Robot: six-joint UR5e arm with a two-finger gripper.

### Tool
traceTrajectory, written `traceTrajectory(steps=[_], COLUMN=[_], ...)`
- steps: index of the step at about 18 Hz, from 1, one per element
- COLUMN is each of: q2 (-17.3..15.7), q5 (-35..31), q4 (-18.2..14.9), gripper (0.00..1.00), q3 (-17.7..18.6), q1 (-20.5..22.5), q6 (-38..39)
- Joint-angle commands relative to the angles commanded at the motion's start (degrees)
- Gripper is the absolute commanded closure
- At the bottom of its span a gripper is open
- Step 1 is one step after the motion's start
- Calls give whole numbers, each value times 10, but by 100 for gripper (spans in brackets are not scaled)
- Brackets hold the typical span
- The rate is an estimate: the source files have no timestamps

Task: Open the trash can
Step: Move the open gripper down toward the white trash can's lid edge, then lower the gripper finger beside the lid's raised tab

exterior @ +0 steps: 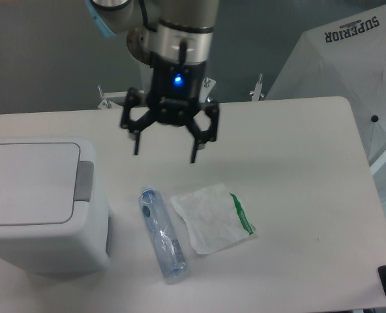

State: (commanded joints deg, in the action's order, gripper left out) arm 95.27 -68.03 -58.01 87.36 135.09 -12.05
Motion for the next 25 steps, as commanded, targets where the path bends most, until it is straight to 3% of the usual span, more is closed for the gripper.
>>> traceTrajectory(steps=[7, 25], q2=[22, 43], q5=[3, 1], q4=[1, 2], gripper=[0, 0], q3=[2, 10], q1=[-26, -41], q6=[70, 71])
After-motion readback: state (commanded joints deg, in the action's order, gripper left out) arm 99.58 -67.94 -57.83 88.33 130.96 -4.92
